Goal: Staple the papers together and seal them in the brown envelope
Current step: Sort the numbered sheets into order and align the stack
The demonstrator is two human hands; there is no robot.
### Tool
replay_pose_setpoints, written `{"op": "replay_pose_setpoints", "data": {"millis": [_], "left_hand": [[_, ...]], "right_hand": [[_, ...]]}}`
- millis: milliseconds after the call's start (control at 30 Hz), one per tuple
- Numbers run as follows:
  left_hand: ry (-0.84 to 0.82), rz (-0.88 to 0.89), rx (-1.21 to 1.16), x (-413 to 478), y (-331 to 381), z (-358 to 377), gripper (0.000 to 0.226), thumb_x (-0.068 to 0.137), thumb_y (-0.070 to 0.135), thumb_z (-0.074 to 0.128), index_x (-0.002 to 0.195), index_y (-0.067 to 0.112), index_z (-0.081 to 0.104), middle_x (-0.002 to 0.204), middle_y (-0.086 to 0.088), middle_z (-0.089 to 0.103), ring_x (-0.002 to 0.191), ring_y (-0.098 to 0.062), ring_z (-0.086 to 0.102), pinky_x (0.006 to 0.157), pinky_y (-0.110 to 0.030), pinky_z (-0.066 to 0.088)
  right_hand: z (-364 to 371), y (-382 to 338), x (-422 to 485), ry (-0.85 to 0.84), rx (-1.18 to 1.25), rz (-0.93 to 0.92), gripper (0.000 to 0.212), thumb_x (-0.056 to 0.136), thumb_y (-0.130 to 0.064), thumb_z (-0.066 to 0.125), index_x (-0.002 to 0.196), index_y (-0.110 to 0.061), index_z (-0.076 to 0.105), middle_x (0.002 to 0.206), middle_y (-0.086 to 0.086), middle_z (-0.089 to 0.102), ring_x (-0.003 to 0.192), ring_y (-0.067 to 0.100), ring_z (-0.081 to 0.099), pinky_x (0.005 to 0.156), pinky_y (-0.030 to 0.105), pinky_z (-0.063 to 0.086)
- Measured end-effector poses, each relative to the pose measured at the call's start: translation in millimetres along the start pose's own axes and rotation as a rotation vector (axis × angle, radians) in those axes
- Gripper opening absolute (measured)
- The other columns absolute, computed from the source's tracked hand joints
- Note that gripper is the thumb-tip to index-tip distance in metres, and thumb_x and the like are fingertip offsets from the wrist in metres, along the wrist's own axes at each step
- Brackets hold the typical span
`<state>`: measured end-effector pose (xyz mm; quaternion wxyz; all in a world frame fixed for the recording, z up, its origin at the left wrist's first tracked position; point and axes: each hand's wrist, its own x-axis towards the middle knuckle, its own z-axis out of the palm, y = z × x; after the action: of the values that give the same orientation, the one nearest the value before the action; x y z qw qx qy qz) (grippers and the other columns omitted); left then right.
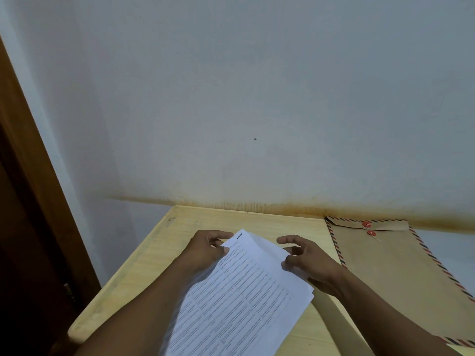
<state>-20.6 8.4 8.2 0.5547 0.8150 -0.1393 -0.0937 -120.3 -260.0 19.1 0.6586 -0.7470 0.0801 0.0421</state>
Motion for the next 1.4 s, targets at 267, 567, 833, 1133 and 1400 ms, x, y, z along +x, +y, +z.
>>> {"op": "replay_pose_setpoints", "data": {"millis": [267, 567, 833, 1133, 1400], "left_hand": [[0.009, 0.001, -0.002, 1, 4, 10, 0.033, 0.089, 0.01, 0.076, 0.104, 0.04, 0.078, 0.083, 0.004, 0.067, 0.095, -0.017, 0.071, 0.094, -0.035, 0.053], [-0.007, 0.033, -0.02, 0, 10, 10, 0.033, 0.09, 0.01, 0.075, 0.109, 0.038, 0.078, 0.085, 0.003, 0.066, 0.087, -0.011, 0.069, 0.091, -0.032, 0.054], [0.039, 0.06, -0.039, -1, 18, 15, 0.034, 0.091, 0.013, 0.074, 0.112, 0.039, 0.078, 0.091, 0.007, 0.072, 0.092, -0.015, 0.075, 0.096, -0.038, 0.058], [0.047, 0.061, 0.003, -9, 33, 18, 0.032, 0.09, 0.02, 0.074, 0.111, 0.044, 0.076, 0.108, 0.016, 0.073, 0.091, -0.026, 0.074, 0.091, -0.043, 0.061], [0.003, 0.03, -0.069, -15, 39, 11, 0.026, 0.092, 0.013, 0.074, 0.107, 0.033, 0.078, 0.073, 0.004, 0.062, 0.075, -0.01, 0.066, 0.078, -0.03, 0.054]], "right_hand": [[-9, 1, -4, -0.105, -0.085, -0.017, 0.049, 0.075, 0.009, 0.058, 0.115, -0.016, 0.069, 0.087, 0.008, 0.074, 0.084, 0.037, 0.072, 0.077, 0.048, 0.058], [-9, 1, -2, -0.114, -0.293, -0.016, 0.037, 0.073, -0.004, 0.046, 0.097, -0.008, 0.073, 0.103, 0.022, 0.073, 0.092, 0.039, 0.071, 0.085, 0.054, 0.056], [-4, -14, 2, -0.06, -0.396, 0.023, 0.041, 0.091, -0.034, 0.041, 0.1, -0.006, 0.07, 0.103, 0.017, 0.072, 0.088, 0.028, 0.07, 0.075, 0.035, 0.049], [21, -28, 6, 0.047, -0.538, -0.212, 0.024, 0.096, -0.018, 0.05, 0.098, -0.02, 0.074, 0.095, -0.003, 0.076, 0.094, 0.016, 0.071, 0.088, 0.039, 0.055], [31, -31, 4, 0.033, -0.489, -0.182, 0.029, 0.098, -0.013, 0.045, 0.102, -0.013, 0.074, 0.102, 0.002, 0.076, 0.1, 0.018, 0.071, 0.091, 0.04, 0.054]]}}
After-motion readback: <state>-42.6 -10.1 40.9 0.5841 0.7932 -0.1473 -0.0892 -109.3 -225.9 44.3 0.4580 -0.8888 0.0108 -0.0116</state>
